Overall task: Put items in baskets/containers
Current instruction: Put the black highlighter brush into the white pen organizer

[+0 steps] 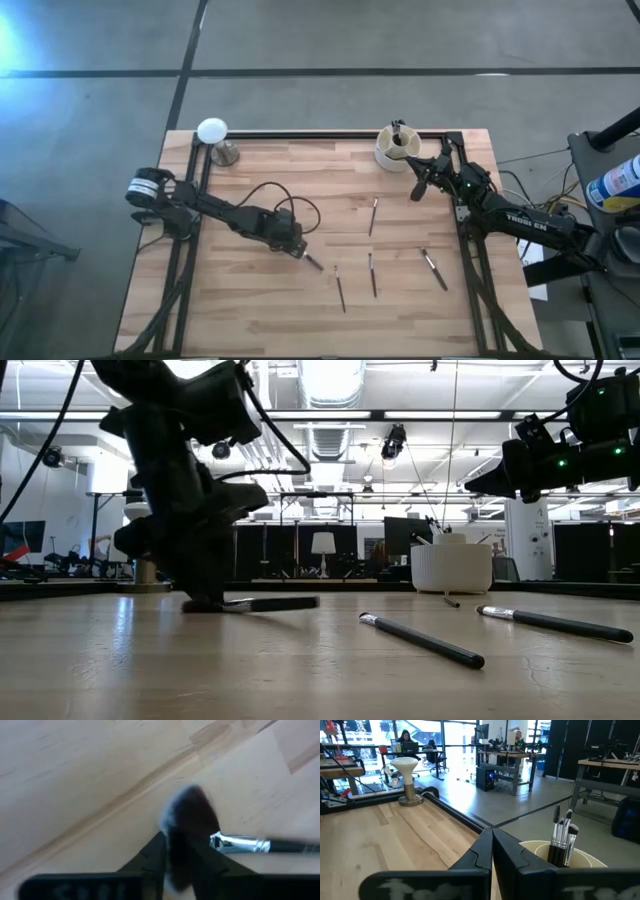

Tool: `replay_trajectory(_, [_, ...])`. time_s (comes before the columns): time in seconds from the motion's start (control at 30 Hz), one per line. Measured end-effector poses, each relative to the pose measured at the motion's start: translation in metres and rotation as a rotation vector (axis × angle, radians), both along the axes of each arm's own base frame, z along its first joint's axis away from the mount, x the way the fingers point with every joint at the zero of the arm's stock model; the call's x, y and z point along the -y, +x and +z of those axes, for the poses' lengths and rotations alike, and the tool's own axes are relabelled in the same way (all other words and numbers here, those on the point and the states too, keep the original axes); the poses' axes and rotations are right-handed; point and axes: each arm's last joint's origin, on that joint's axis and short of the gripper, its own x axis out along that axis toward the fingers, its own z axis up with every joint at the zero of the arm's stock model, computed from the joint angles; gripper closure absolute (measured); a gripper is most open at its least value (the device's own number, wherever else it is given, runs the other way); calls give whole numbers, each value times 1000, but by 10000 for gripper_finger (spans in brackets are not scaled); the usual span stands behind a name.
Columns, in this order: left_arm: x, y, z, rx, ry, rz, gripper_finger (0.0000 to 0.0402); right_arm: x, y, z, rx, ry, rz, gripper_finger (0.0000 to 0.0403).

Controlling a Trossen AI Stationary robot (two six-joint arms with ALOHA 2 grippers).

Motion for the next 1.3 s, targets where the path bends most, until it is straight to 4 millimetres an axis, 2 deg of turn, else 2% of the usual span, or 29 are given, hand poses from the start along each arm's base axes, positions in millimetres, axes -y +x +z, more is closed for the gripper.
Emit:
replay_trajectory(0.07, [0,0,0,-1,12,-17,375,0,0,0,0,1,0,394])
replay_trajectory(0.13, [0,0,0,8,30,-30,393,0,0,0,1,1,0,394])
replay_trajectory(0.43, [-20,8,17,113,299,-90,401,0,0,0,18,21,0,394])
replay_trajectory(0.67, [-50,31,37,294,612,-209,401,2,2,8,34,93,-2,394])
replay_trajectory(0.8, [-68,37,45,403,731,-265,401,0,6,11,0,171,17,394])
replay_trajectory(1.07, [-94,24,42,701,856,-308,401,-10,15,13,5,273,98,394])
replay_trajectory(1.3, [-111,12,39,783,897,-297,401,-12,29,10,-6,381,136,394])
